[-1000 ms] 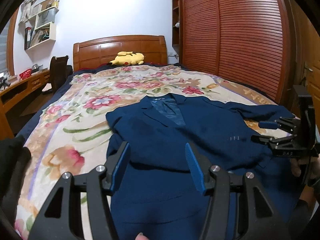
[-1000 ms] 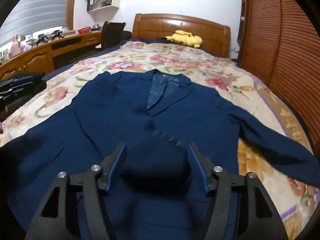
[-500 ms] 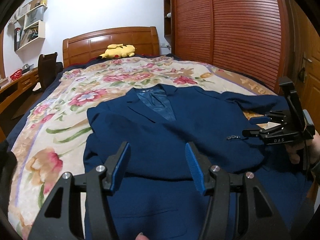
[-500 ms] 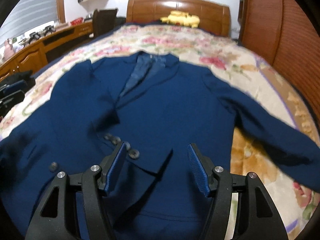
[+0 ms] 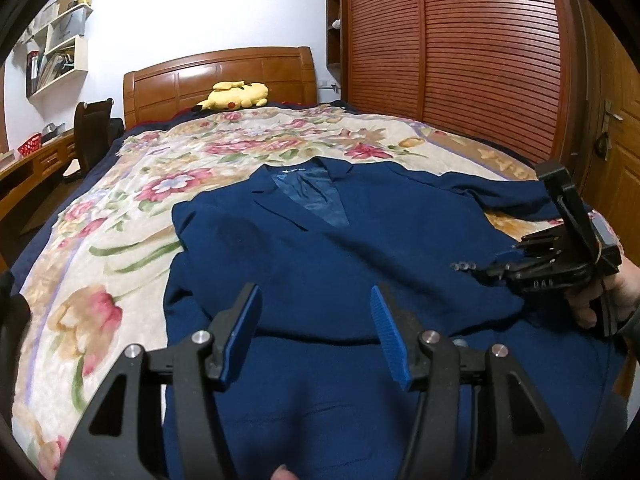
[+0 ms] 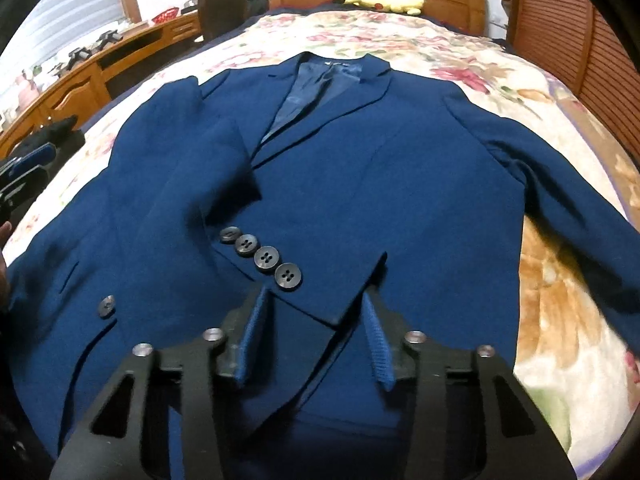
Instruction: Fold large clothes
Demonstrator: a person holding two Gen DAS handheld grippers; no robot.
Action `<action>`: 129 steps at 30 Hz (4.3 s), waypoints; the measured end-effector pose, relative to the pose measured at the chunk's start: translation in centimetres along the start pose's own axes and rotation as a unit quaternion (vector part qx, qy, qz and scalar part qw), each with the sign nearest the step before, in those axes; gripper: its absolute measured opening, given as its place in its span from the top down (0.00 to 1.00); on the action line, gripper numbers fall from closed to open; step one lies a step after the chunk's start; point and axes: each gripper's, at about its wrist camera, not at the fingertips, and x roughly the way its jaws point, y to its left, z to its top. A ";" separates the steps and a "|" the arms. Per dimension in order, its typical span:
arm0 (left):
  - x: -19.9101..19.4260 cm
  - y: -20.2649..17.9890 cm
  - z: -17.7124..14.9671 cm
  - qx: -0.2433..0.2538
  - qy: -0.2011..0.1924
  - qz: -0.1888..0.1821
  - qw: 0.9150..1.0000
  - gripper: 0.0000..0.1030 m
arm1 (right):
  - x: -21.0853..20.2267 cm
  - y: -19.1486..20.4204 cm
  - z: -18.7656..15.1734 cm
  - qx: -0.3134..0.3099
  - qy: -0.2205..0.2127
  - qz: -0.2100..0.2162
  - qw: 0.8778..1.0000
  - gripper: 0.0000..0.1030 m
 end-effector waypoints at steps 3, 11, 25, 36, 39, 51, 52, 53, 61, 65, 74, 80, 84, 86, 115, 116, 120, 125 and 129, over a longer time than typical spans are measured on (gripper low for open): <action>-0.2 0.1 -0.3 0.004 0.004 0.002 1.000 0.46 | -0.7 0.4 0.0 -0.002 -0.015 -0.010 1.000 0.91; -1.4 1.2 -0.7 -0.002 0.001 0.004 1.000 0.46 | -6.4 0.6 0.1 0.002 -0.127 -0.071 0.989 0.96; -2.1 1.0 -0.7 0.001 -0.007 0.001 1.000 0.46 | -8.6 -0.5 -2.1 0.023 -0.119 -0.123 0.985 0.69; -2.6 -0.5 -0.5 0.009 -0.015 -0.010 1.000 0.46 | -11.8 -4.2 -3.4 0.034 -0.135 -0.153 0.978 0.30; -2.6 -1.2 -0.4 0.013 -0.017 -0.016 1.000 0.46 | -12.7 -5.9 -3.9 0.040 -0.131 -0.173 0.975 0.30; -1.3 -3.3 -0.6 0.029 -0.007 -0.027 0.999 0.46 | -16.1 -15.6 -5.8 0.113 -0.119 -0.241 0.957 0.30; -1.2 -3.4 -0.6 0.030 -0.006 -0.027 0.999 0.46 | -16.3 -16.5 -6.0 0.119 -0.116 -0.246 0.955 0.30; -1.1 -3.5 -0.6 0.030 -0.004 -0.027 0.999 0.46 | -16.4 -17.4 -6.2 0.126 -0.115 -0.249 0.953 0.30; -0.3 -3.9 -0.7 0.031 0.005 -0.029 0.999 0.46 | -17.7 -24.0 -7.1 0.170 -0.099 -0.291 0.936 0.30; 0.0 -4.0 -0.8 0.032 0.009 -0.030 0.999 0.46 | -17.7 -26.7 -7.8 0.192 -0.085 -0.307 0.928 0.30; 0.4 -4.0 -0.9 0.034 0.015 -0.033 0.999 0.46 | -18.4 -31.0 -9.5 0.245 -0.067 -0.319 0.913 0.30; 0.4 -4.0 -1.0 0.034 0.016 -0.033 0.999 0.46 | -18.1 -33.1 -11.0 0.275 -0.047 -0.322 0.905 0.30; 0.4 -4.0 -1.0 0.034 0.016 -0.033 0.999 0.46 | -17.3 -34.3 -12.2 0.295 -0.028 -0.318 0.901 0.30; 0.5 -4.0 -1.0 0.033 0.016 -0.033 0.999 0.46 | -17.0 -34.6 -12.5 0.299 -0.027 -0.316 0.900 0.29; -1.2 -1.9 -1.7 0.023 0.011 -0.016 1.000 0.46 | -15.0 -5.7 4.3 0.023 -0.156 -0.129 0.979 0.94; -1.4 -1.6 -1.7 0.022 0.010 -0.013 1.000 0.46 | -14.8 -4.7 4.8 0.017 -0.159 -0.119 0.980 0.94; -2.2 -0.7 -1.8 0.014 0.006 -0.006 1.000 0.46 | -14.0 0.7 7.2 -0.020 -0.173 -0.073 0.982 0.94; -3.0 0.4 -2.1 0.005 0.002 0.003 1.000 0.46 | -12.7 6.9 8.8 -0.062 -0.172 -0.021 0.983 0.94; -3.3 0.9 -2.4 0.002 0.001 0.008 1.000 0.46 | -11.7 8.9 8.8 -0.069 -0.164 0.015 0.984 0.93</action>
